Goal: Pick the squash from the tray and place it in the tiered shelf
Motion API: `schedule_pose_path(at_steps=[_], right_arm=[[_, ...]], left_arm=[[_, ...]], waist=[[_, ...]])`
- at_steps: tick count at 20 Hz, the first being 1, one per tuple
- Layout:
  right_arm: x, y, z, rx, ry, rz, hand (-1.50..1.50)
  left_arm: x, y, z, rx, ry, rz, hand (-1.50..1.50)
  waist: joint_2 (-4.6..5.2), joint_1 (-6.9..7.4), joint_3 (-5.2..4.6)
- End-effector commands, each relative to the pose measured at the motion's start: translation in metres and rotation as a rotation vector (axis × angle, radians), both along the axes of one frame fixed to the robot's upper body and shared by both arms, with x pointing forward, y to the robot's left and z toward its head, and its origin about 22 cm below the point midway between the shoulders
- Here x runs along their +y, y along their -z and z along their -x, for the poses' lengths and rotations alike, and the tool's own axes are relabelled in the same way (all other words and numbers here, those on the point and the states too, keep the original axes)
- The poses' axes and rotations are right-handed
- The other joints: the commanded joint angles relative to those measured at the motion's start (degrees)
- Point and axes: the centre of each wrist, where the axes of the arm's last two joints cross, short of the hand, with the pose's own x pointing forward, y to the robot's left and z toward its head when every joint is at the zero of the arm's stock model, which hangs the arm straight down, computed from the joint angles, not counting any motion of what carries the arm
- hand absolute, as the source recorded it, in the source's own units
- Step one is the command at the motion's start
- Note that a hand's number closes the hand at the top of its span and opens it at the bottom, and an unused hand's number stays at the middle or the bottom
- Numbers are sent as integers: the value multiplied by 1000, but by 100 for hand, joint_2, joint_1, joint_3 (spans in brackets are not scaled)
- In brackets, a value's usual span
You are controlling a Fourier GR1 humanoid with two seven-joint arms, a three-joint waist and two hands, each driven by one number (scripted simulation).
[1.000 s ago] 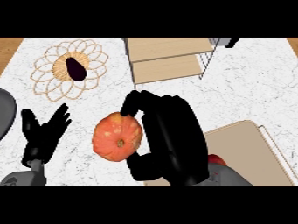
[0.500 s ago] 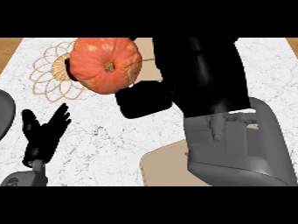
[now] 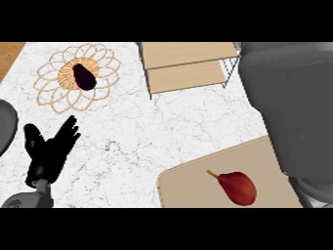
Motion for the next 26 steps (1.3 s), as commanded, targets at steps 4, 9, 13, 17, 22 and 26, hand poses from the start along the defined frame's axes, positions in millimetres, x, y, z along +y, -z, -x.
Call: schedule_pose_path(at_steps=[4, 9, 13, 17, 22, 26], right_arm=[[-22, -17, -51, 53, -18, 29, 150], [-29, 2, -79, 97, -42, 113, 150], [-10, 2, -84, 55, -50, 137, 150], [-15, 39, -108, 54, -26, 135, 150], [-22, 42, -124, 38, 0, 152, 150], [-48, 61, -134, 13, -19, 148, 150]], left_arm=[[4, 6, 1, 8, -6, 4, 0], [3, 0, 7, 17, 10, 5, 0], [0, -3, -6, 23, -10, 6, 0], [-13, -2, 0, 13, 20, 2, 0], [-14, -13, -9, 10, 25, -12, 0], [-6, 1, -3, 7, 14, 8, 0]], waist=[[24, 22, -13], [36, 72, -13], [28, 38, -13], [44, 86, -12], [57, 124, -11], [47, 75, -10]])
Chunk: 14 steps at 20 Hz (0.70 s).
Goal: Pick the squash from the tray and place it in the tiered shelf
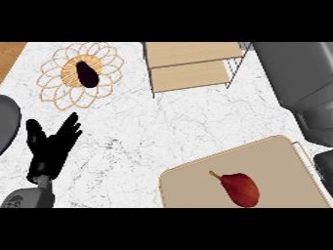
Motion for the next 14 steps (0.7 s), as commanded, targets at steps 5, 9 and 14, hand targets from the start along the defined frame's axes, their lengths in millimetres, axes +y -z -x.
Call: schedule_pose_path(at_steps=[5, 9, 14], right_arm=[[2, 12, -11, -29, -53, -24, 150], [19, 6, -8, -42, -65, -12, 150], [-22, 0, -16, -13, -66, 75, 150]], left_arm=[[0, 3, 8, -4, 12, 2, 0], [-6, 11, 6, 8, 17, 3, 0], [11, 4, -4, 16, -1, -7, 0]], waist=[[2, 25, -3], [-3, 1, -4], [0, -42, -4]])
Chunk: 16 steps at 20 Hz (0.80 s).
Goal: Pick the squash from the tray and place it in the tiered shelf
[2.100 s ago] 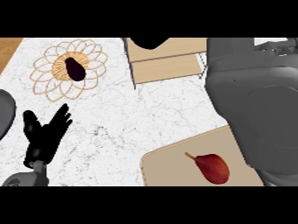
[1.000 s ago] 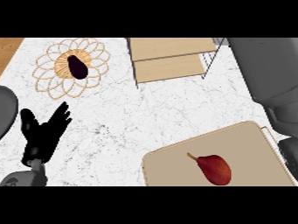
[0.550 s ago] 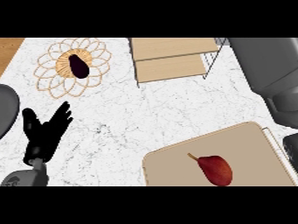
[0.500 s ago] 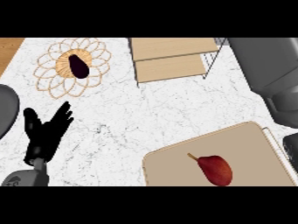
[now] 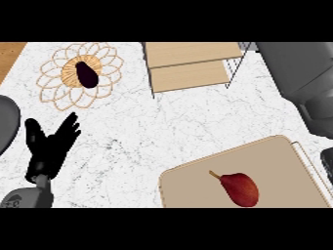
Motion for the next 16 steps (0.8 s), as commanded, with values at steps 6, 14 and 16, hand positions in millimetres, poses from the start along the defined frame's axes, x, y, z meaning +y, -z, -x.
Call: schedule_pose_path(at_steps=[6, 14, 16], right_arm=[[-18, -14, -2, -5, 79, -358, -150], [-31, -23, -3, -9, 56, -689, -150], [-19, -30, -1, -3, 64, -759, -150]], left_arm=[[-3, 4, 4, 14, -4, 17, 0], [-3, 2, 6, -7, 7, -6, 0], [-5, -2, 2, -16, 9, 5, 0]], waist=[[-11, -4, 0], [17, 53, 1], [21, 72, -2]])
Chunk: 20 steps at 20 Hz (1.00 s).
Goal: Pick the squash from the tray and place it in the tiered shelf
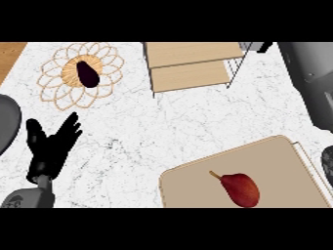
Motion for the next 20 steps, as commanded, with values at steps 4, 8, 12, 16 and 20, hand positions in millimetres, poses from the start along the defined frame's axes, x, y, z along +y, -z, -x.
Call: schedule_pose_path(at_steps=[4, 8, 12, 16, 20], right_arm=[[-42, -21, 0, -60, 135, -195, -150], [-86, -14, -2, -80, 300, -177, -150], [-114, -25, 3, -112, 360, -299, -150], [-170, -33, 14, -83, 387, -353, -150], [-211, -16, 22, -66, 367, -356, -150]], left_arm=[[5, -2, -7, 11, -21, -3, 0], [10, -1, 11, 6, -18, 10, 0], [19, 10, 5, 15, -31, 0, 0], [-5, 10, 6, 19, -11, -13, 0], [26, -4, 9, 17, -26, 7, 0]], waist=[[-3, -68, -3], [-26, -74, -1], [-18, -134, -2], [-34, -137, 3], [-52, -149, 4]])
